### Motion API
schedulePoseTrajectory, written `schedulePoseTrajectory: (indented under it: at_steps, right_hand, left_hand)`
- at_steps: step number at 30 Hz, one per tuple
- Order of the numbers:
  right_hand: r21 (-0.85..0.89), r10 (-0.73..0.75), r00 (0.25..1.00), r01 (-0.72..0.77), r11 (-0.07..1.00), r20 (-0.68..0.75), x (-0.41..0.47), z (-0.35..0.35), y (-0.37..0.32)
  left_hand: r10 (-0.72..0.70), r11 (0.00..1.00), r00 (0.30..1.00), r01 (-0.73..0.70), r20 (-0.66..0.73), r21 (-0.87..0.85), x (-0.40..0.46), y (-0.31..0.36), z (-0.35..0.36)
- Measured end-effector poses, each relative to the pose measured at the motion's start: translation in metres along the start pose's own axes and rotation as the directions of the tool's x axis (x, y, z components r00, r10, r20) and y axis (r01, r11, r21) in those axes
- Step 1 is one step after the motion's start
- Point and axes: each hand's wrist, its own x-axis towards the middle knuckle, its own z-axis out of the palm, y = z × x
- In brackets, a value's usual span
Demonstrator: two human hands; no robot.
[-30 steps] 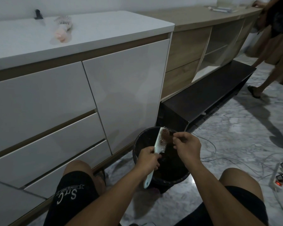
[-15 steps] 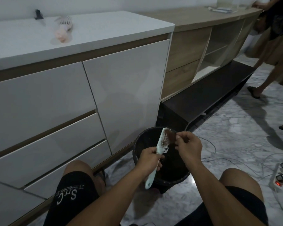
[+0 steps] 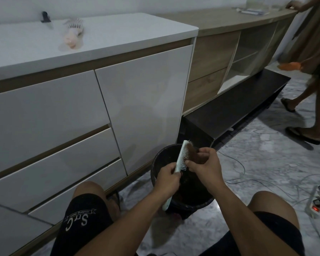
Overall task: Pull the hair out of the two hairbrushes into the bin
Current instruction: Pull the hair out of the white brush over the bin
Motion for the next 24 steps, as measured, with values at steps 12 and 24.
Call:
schedulePoseTrajectory:
  at_steps: [12,24]
  right_hand:
    - [0.303,0.089,0.995,-0.075,0.95,-0.033,-0.004,0.001,-0.011]
    - [0.291,0.017,0.999,-0.027,0.956,0.037,-0.005,0.001,-0.007]
  left_hand:
    - [0.092,0.988,0.996,-0.089,-0.019,0.125,0.003,-0.003,-0.003]
    - [0.078,0.992,0.997,-0.078,0.001,0.103,0.006,-0.005,-0.004]
